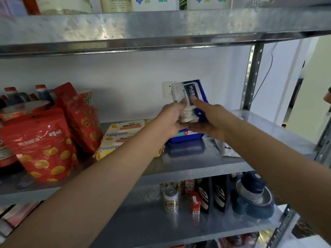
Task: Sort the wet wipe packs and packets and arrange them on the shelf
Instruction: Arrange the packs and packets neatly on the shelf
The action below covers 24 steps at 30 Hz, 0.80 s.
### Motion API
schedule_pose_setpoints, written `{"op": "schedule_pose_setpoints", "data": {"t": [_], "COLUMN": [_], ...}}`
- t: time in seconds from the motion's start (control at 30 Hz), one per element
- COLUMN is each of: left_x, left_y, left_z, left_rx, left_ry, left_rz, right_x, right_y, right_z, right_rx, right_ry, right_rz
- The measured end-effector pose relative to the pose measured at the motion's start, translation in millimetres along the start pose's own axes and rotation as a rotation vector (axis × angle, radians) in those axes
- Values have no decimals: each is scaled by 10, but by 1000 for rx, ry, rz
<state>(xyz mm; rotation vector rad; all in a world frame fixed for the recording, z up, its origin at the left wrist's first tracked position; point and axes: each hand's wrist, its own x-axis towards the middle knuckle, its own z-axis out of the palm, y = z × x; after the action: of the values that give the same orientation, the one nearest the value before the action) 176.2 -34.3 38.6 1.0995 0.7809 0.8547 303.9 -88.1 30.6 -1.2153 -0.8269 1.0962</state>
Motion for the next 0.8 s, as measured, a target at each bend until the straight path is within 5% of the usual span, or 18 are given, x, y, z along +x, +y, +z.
{"op": "schedule_pose_setpoints", "data": {"t": [0.13, 0.23, 0.33, 0.4, 0.57, 0.8], "left_x": [-5, 6, -94, -111, -41, 155], "left_y": [48, 174, 222, 105, -179, -412], "left_z": [-108, -387, -441, -388, -403, -459], "left_rx": [314, 658, 1555, 1854, 1569, 1755], "left_ry": [52, 161, -252, -399, -208, -329], "left_rz": [35, 384, 695, 708, 710, 487], "right_x": [-4, 0, 17, 46, 70, 204], "right_y": [-57, -180, -272, -268, -208, 59], "right_z": [-161, -432, -569, -592, -610, -449], "right_rx": [-20, -256, -429, -520, -585, -1355], "right_ry": [-51, -150, -234, -281, -174, -50], "right_rz": [-53, -59, 12, 52, 18, -129]}}
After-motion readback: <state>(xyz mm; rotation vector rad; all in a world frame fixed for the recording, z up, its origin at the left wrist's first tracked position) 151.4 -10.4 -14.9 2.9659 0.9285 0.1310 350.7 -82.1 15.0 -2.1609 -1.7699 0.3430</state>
